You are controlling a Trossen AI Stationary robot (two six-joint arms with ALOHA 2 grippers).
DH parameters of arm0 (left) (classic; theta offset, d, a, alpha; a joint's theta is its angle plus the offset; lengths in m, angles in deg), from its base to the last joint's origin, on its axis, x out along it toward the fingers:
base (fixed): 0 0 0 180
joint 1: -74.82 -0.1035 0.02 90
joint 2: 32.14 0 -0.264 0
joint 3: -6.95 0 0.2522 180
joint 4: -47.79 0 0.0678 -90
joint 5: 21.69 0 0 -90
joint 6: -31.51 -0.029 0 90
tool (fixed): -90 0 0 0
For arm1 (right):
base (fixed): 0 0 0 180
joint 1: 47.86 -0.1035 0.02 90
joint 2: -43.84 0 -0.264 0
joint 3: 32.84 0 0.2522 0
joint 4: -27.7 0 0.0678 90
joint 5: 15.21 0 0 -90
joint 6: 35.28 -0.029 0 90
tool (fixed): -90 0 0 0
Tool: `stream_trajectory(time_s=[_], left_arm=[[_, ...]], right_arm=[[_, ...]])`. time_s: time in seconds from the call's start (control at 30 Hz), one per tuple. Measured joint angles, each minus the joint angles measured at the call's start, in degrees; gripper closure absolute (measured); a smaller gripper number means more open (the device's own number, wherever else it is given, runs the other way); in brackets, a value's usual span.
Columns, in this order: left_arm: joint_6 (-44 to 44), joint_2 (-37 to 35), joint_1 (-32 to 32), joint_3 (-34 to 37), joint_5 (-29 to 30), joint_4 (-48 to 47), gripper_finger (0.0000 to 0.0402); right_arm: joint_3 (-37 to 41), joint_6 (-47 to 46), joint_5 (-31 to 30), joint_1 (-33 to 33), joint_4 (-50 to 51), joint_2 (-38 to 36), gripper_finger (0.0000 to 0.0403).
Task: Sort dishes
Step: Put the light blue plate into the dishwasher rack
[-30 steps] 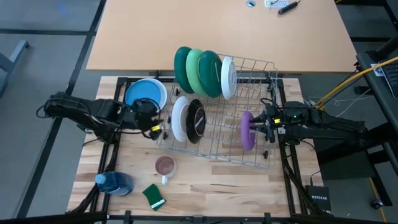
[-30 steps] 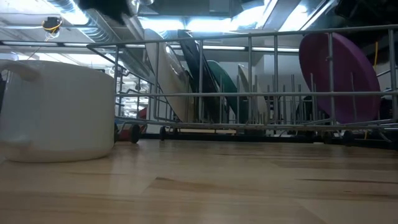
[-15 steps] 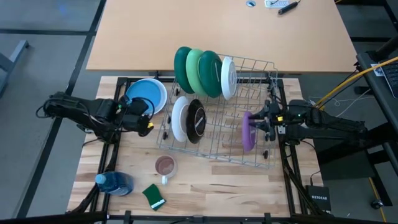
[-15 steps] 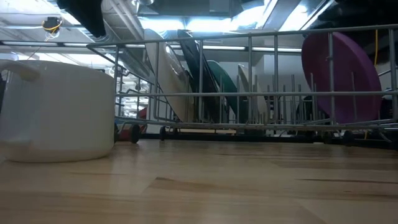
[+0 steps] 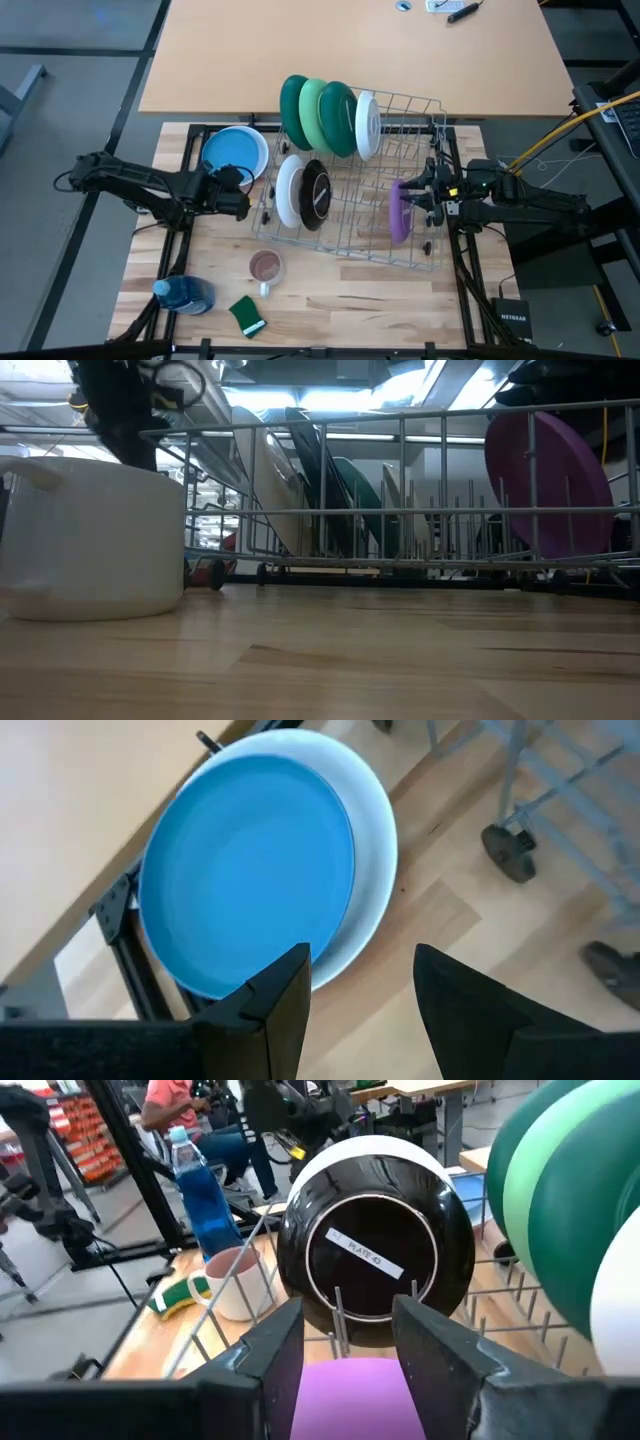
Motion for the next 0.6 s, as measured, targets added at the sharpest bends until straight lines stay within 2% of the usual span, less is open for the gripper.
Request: stream_trajectory(time_s=[0.37,0.6], left_arm=[[-7.0,0.0,-8.5,10.6,-0.2,12.7,0.0235],[-10.1,0.0,-13.8,14.2,-3.5,20.6,0.0235]], right_arm=[[0.0,0.7,-1.6,0.0,0.1,0.0,0.0242],[0.0,0.7,-1.7,0.0,0.1,0.0,0.0242]])
